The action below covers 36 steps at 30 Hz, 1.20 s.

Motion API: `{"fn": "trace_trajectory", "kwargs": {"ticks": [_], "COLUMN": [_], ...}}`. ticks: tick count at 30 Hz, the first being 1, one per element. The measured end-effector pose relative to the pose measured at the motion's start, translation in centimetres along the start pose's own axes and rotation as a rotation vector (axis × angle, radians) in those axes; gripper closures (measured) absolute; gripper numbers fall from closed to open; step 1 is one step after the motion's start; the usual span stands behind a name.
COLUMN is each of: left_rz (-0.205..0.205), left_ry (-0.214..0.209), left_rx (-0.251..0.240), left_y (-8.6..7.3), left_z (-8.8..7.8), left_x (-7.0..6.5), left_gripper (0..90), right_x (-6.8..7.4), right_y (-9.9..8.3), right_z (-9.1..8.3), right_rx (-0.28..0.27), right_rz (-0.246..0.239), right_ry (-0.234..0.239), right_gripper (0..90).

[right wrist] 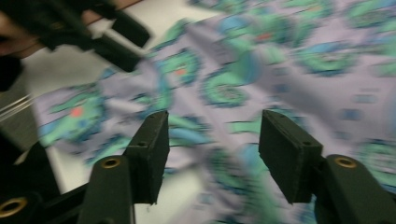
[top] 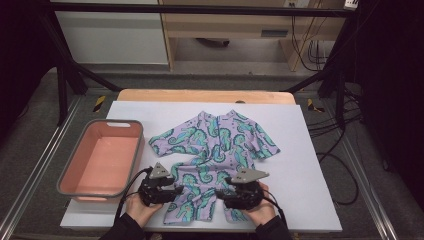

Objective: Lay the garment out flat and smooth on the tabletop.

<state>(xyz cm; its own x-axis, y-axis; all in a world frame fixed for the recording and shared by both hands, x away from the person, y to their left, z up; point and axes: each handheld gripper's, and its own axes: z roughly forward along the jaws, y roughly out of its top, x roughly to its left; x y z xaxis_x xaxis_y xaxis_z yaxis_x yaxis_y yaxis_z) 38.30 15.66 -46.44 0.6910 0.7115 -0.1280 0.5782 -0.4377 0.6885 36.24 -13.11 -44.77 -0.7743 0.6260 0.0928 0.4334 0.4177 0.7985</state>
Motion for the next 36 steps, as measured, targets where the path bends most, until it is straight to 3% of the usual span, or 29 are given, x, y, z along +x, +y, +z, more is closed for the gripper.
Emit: {"fn": "trace_trajectory", "kwargs": {"ticks": [3, 7, 9, 11, 15, 18, 20, 21, 22, 23, 25, 27, 29, 31, 34, 36], "left_rz": [-0.004, 0.014, 0.021, 0.033, 0.045, 0.027, 0.039, 0.031, 0.019, 0.006, -0.017, -0.027, -0.034, -0.028, -0.003, 0.015], "left_ry": [-0.014, -0.006, -0.004, 0.005, 0.039, -0.004, 0.007, 0.017, -0.002, -0.016, -0.01, -0.004, -0.017, -0.03, -0.046, -0.059], "left_rx": [0.014, 0.025, 0.03, 0.041, 0.045, 0.023, 0.011, 0.009, 0.017, 0.012, -0.005, -0.016, -0.027, -0.028, -0.008, 0.018], "left_y": [-0.2, -0.4, -0.5, -0.5, -0.8, -1.5, -1.9, -2.0, -2.0, -2.0, -2.0, -2.0, -2.0, -2.0, -1.8, -1.8], "left_z": [0.5, 0.8, 0.8, 0.6, -0.7, -2.1, -2.4, -2.3, -2.1, -2.0, -1.8, -1.7, -1.5, -1.2, -0.4, 0.0], "left_x": [-0.3, -0.6, -0.7, -0.9, -0.9, -1.2, -1.6, -1.8, -1.7, -1.7, -1.7, -1.8, -2.1, -2.5, -3.4, -3.8], "left_gripper": [62.7, 73.1, 84.2, 88.8, 89.7, 89.6, 88.6, 80.8, 73.5, 68.8, 57.1, 51.2, 48.6, 47.3, 48.7, 59.1], "right_x": [1.5, 2.1, 2.4, 2.6, 2.7, 2.0, 1.7, 1.7, 1.6, 1.5, 1.2, 0.3, -1.4, -2.8, -4.7, -5.1], "right_y": [-0.3, -1.1, -1.3, -1.3, -1.5, -2.4, -3.0, -3.2, -3.3, -3.2, -3.0, -3.1, -3.9, -4.8, -6.4, -7.1], "right_z": [1.6, 3.5, 3.9, 3.7, 2.4, 0.6, -0.3, -0.6, -0.8, -1.2, -2.0, -3.1, -4.2, -4.9, -5.5, -5.4], "right_rx": [0.057, 0.12, 0.122, 0.127, 0.168, 0.19, 0.207, 0.204, 0.192, 0.172, 0.132, 0.093, 0.087, 0.093, 0.108, 0.124], "right_rz": [-0.011, -0.004, -0.01, -0.021, -0.028, -0.008, 0.008, 0.011, 0.01, 0.01, -0.003, -0.004, 0.021, 0.058, 0.138, 0.143], "right_ry": [0.04, 0.052, 0.033, 0.033, 0.055, 0.063, 0.086, 0.086, 0.087, 0.078, 0.04, -0.036, -0.14, -0.197, -0.222, -0.224], "right_gripper": [50.6, 54.5, 66.2, 90.0, 90.0, 90.0, 90.0, 89.5, 84.4, 76.0, 67.5, 56.1, 49.7, 48.5, 49.6, 55.2]}}
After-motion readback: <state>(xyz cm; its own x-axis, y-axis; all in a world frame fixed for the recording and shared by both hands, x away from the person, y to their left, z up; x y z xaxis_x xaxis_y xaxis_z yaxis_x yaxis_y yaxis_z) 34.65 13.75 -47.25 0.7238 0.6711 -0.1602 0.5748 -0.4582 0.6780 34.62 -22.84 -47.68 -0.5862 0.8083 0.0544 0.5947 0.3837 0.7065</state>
